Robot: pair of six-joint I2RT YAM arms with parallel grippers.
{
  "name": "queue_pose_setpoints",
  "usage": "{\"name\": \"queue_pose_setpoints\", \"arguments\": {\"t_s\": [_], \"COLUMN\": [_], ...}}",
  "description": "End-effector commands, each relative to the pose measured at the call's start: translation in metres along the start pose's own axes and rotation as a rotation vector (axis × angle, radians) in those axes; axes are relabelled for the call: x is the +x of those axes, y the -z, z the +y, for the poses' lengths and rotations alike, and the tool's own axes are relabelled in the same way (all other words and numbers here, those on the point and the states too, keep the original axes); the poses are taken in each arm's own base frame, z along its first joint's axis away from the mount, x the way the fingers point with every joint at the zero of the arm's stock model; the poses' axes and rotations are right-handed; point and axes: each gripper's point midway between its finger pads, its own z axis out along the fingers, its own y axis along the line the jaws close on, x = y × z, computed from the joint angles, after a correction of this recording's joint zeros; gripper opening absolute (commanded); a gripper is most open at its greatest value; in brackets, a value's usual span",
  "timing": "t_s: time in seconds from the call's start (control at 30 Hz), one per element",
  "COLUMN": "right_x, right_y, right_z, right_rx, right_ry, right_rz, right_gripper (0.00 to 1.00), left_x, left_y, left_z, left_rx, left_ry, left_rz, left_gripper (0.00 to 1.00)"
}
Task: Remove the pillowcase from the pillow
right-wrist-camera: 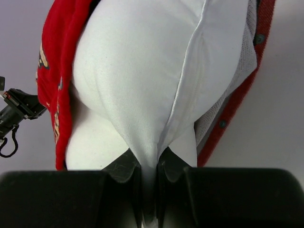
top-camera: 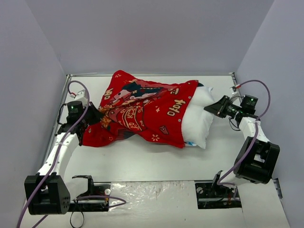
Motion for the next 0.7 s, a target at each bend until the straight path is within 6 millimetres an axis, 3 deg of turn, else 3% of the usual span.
{"name": "queue_pose_setpoints", "arguments": {"t_s": [0.0,0.13,0.3,0.37,0.4,0.43,0.47,0.5,0.53,0.57,0.67], "right_x": [-0.075,-0.075,-0.059,-0.052,-0.050,-0.046,-0.044,-0.042,-0.042,-0.042,-0.040], "right_y": [0.058,0.085,0.096,0.097,0.096,0.096,0.094,0.093,0.092,0.091,0.084], "right_z": [-0.053,-0.083,-0.105,-0.112,-0.113,-0.113,-0.116,-0.116,-0.116,-0.115,-0.103], "right_rx": [0.254,0.320,0.380,0.397,0.395,0.393,0.383,0.378,0.375,0.369,0.324], "right_ry": [0.170,0.172,0.204,0.215,0.220,0.212,0.208,0.208,0.206,0.212,0.225], "right_rz": [-0.251,-0.251,-0.174,-0.138,-0.127,-0.112,-0.100,-0.094,-0.089,-0.085,-0.067], "right_gripper": [0.00,0.00,0.00,0.00,0.00,0.00,0.00,0.00,0.00,0.00,0.00], "left_x": [-0.071,-0.071,-0.093,-0.107,-0.113,-0.133,-0.138,-0.144,-0.157,-0.158,-0.170], "left_y": [0.023,0.020,0.017,0.019,0.020,0.027,0.024,0.024,0.032,0.024,0.018], "left_z": [0.066,0.065,0.030,0.017,0.006,-0.009,-0.017,-0.027,-0.051,-0.057,-0.084], "left_rx": [-0.326,-0.319,-0.145,-0.099,-0.050,-0.005,0.033,0.075,0.169,0.208,0.345], "left_ry": [0.010,0.015,0.017,0.004,-0.009,-0.032,-0.043,-0.052,-0.085,-0.076,-0.077], "left_rz": [-0.230,-0.230,-0.287,-0.307,-0.308,-0.341,-0.333,-0.329,-0.333,-0.303,-0.250], "left_gripper": [0.02,0.02,0.02,0.09,0.16,0.30,0.70,0.83,0.91,0.97,0.94]}}
